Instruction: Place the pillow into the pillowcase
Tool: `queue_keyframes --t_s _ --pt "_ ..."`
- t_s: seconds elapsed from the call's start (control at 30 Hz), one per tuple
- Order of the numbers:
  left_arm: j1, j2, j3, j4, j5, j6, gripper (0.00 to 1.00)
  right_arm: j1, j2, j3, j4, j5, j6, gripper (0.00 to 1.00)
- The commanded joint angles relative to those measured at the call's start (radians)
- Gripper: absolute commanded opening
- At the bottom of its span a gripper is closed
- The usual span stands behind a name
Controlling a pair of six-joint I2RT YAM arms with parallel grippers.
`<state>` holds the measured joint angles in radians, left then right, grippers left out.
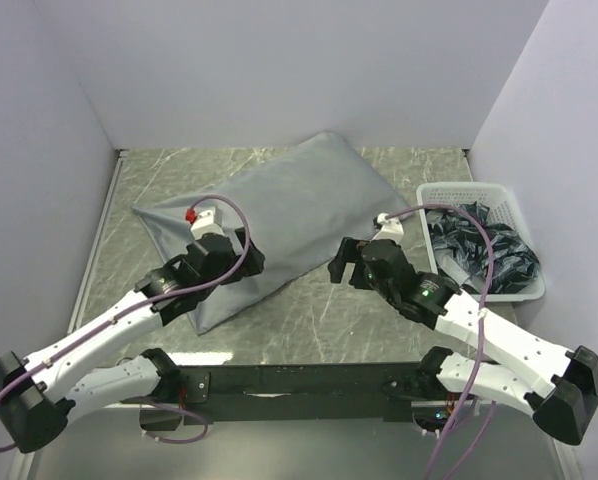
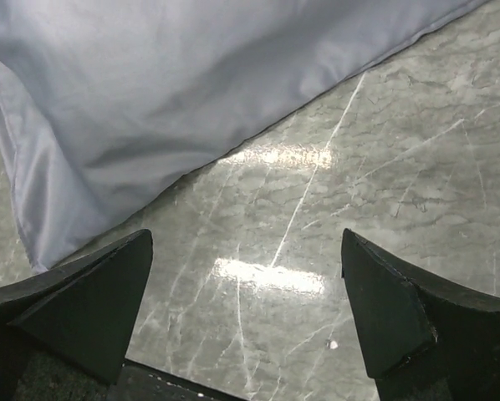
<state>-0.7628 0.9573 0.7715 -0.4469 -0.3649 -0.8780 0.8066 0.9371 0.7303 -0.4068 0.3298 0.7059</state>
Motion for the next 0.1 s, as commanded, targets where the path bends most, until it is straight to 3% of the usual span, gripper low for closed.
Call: queue_keyframes --t_s 0.0,0.07 --pt "-0.001 -0.011 0.035 0.048 -0.029 0.004 0.99 -0.009 0.002 0.009 0.049 0.029 0.018 1.0" --pt "-0.001 -0.009 0.041 0.045 -0.035 0.007 0.99 -0.009 0.008 0.012 0.043 0.026 0.017 1.0"
